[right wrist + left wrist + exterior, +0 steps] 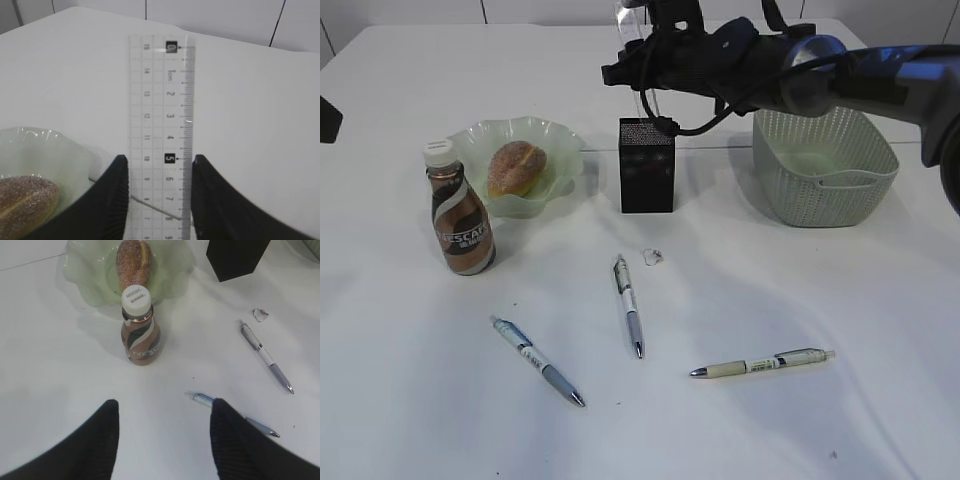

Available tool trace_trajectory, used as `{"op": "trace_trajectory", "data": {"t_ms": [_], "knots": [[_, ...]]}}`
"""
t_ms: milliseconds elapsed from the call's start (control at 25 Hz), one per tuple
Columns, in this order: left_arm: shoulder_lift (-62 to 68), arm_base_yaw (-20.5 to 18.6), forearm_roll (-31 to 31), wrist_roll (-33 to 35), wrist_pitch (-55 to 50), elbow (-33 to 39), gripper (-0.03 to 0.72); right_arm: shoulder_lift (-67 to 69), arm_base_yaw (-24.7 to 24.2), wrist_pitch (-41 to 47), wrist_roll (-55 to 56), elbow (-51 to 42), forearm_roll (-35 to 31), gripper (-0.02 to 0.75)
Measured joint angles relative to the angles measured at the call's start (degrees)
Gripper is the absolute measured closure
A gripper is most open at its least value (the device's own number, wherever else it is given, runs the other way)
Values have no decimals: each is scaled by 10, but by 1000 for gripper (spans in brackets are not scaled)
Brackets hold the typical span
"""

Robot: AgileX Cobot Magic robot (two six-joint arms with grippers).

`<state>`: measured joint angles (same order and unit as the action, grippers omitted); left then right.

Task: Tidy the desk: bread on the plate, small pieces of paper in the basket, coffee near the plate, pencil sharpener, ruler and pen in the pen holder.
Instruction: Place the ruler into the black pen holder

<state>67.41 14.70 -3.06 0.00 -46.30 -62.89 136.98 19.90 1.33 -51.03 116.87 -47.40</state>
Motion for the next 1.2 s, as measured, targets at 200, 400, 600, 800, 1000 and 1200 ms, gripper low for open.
{"op": "trace_trajectory", "data": {"t_ms": [200, 400, 600, 800, 1000, 1200], "knots": [[7, 0, 0, 0, 4, 0, 284, 7, 0, -13, 0, 0, -5, 435], [8, 0, 0, 0, 5, 0, 284, 20, 5, -19, 0, 0, -16, 435], [8, 0, 0, 0, 5, 0, 285, 29, 6, -20, 0, 0, -32, 435], [8, 0, 1, 0, 5, 0, 286, 32, 6, -18, 0, 0, -49, 435], [8, 0, 1, 0, 6, 0, 286, 36, 6, -13, 0, 0, -52, 435], [8, 0, 1, 0, 6, 0, 286, 38, 6, -10, 0, 0, -52, 435]]}}
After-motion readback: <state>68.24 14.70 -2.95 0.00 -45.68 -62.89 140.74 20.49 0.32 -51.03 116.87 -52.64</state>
